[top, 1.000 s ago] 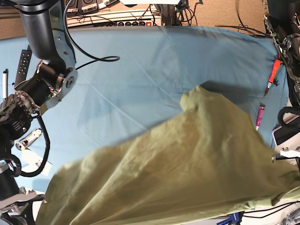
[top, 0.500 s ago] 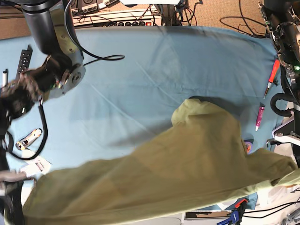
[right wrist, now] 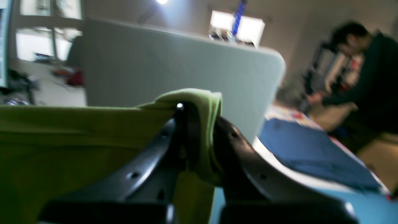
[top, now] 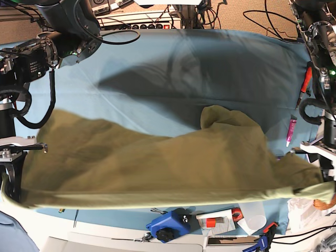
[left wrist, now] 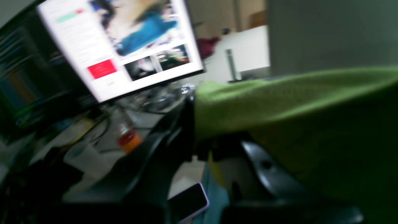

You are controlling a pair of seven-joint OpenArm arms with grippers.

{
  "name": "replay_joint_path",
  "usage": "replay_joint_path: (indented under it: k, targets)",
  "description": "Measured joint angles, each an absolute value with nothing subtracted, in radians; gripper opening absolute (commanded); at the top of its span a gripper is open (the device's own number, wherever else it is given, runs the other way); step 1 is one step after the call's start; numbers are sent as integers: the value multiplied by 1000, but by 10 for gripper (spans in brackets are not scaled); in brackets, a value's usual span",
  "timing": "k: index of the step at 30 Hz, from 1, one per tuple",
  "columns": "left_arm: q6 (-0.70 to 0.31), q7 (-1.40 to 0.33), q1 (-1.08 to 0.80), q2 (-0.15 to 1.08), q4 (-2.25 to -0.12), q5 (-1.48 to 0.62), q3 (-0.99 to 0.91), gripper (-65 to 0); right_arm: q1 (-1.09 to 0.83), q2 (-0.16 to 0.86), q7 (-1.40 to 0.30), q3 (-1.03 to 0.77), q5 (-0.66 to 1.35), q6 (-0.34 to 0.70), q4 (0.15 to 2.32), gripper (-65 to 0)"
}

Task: Layout the t-shirt on the table in an organized manner, then fold the t-shirt properly
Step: 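Swing the held shirt across the table and lower it with both grippers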

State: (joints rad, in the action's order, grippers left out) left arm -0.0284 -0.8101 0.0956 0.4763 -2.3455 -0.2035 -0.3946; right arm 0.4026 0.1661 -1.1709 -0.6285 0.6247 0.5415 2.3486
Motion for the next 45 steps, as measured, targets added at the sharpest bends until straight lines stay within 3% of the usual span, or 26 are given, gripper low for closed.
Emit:
replay_joint_path:
  k: [8, 16, 20, 30, 36, 45]
  targets:
    - [-42, -783, 94, 477, -2296, -226, -395, -650, 377, 195, -1178, -625, 580, 542, 2210, -650]
    - [-31, -850, 69, 477, -2346, -196, -395, -650, 350, 199, -1180, -626, 589, 538, 2348, -650]
    - [57, -853, -23, 474, -2345, -106, -395, -650, 282, 177, -1169, -628, 594, 539, 2342, -650]
    - [40, -759, -74, 469, -2344, -144, -404, -650, 271, 149, -1137, -634, 571, 543, 2345, -650]
    - [-60, -700, -28, 469, -2335, -249, -405, -650, 297, 152, -1095, -612, 547, 542, 2253, -650]
    - [-189, -699, 218, 471, -1966, -386, -308, -650, 444, 183, -1058, -427, 342, 542, 1877, -650]
